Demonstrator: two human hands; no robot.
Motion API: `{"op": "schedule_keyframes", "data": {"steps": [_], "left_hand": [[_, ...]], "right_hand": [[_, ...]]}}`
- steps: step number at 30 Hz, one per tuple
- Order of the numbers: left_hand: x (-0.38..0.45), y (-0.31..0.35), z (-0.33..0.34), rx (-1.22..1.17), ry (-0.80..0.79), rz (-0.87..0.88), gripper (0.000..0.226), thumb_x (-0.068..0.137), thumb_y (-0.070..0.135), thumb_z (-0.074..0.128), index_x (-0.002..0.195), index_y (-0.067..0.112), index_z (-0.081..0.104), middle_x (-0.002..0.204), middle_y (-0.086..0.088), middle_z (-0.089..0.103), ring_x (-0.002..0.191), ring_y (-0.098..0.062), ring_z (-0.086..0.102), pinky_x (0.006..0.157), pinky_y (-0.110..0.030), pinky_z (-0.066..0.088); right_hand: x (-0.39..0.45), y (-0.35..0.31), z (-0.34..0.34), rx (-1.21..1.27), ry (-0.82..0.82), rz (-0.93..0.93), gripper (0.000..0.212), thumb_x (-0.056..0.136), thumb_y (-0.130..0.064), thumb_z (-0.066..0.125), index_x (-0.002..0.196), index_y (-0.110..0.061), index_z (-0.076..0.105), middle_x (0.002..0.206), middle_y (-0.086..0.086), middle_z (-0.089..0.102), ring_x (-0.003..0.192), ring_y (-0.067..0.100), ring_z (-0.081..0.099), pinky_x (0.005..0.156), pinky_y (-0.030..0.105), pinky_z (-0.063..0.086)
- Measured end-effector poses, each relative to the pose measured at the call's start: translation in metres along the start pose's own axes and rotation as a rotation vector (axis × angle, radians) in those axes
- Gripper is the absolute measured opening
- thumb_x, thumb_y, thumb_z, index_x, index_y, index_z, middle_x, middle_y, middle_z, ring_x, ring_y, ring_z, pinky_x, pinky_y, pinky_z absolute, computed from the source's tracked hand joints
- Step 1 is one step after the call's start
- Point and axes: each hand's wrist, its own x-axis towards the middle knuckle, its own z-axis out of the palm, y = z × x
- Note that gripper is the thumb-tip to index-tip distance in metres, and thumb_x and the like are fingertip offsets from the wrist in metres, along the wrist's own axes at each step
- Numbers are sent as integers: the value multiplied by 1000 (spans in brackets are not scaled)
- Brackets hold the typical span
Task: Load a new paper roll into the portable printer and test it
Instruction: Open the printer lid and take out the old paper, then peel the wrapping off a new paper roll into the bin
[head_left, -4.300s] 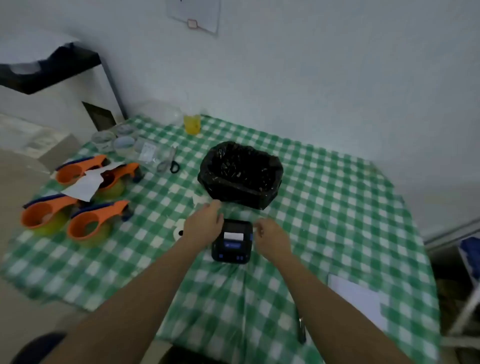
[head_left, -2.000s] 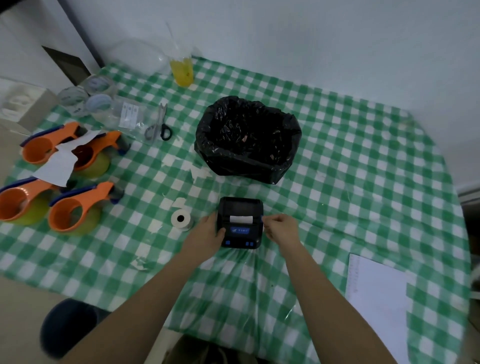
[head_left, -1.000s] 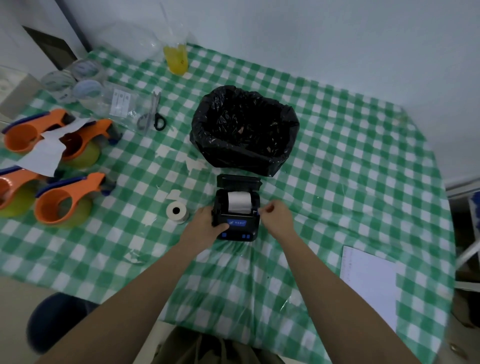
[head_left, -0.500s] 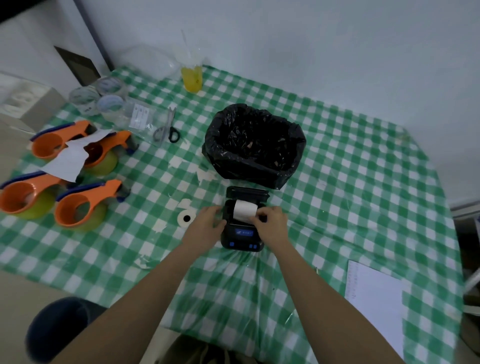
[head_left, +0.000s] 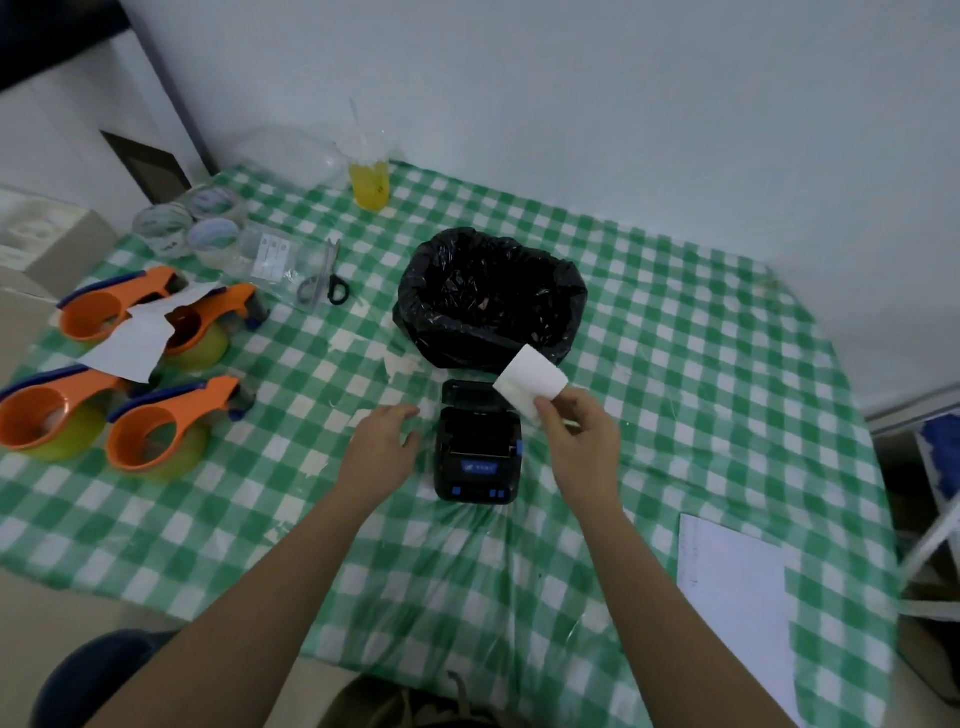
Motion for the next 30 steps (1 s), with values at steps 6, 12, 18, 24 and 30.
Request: {"op": "schedule_keyframes", "data": {"steps": [6,12,18,24,30], "left_hand": [[1,1,-4,30,-21,-14,35,90,10,52,125,6,53,127,-18,54,117,-32,51,99,-40,42],[5,-13,-12,147,-70,-99,47,87,21,56,132,13,46,137,-18,47,126,-35,42,106,-46,38],[8,-33,-9,376,-271,-165,65,83,29,64,139,17,34,144,-16,36,130,-36,35,104,-49,39],[10,-36,-10,453,-242,-123,47,86,10,57,130,13,42,132,-15,45,119,-32,43,92,-44,49],[7,-15,-22,21,-85,-50,47,80,16,69,124,10,52,123,-11,52,111,-28,52,91,-36,45]], "right_hand": [[68,-50,27,-55,19,-133,10,89,-17,59,95,-10,64,83,-5,64,73,5,58,63,9,49],[94,-32,58,-245,-202,11,40,94,-13,50,133,-12,50,131,9,58,114,19,57,86,27,48],[41,-8,59,-240,-302,-30,25,93,-13,51,115,-14,63,117,9,63,81,8,55,78,28,48],[11,6,53,-336,-413,-59,22,93,-11,49,108,-14,66,116,4,61,91,9,54,80,19,43],[4,8,46,-292,-416,-58,20,92,-10,51,105,-15,67,112,2,64,88,8,54,71,8,44]]}}
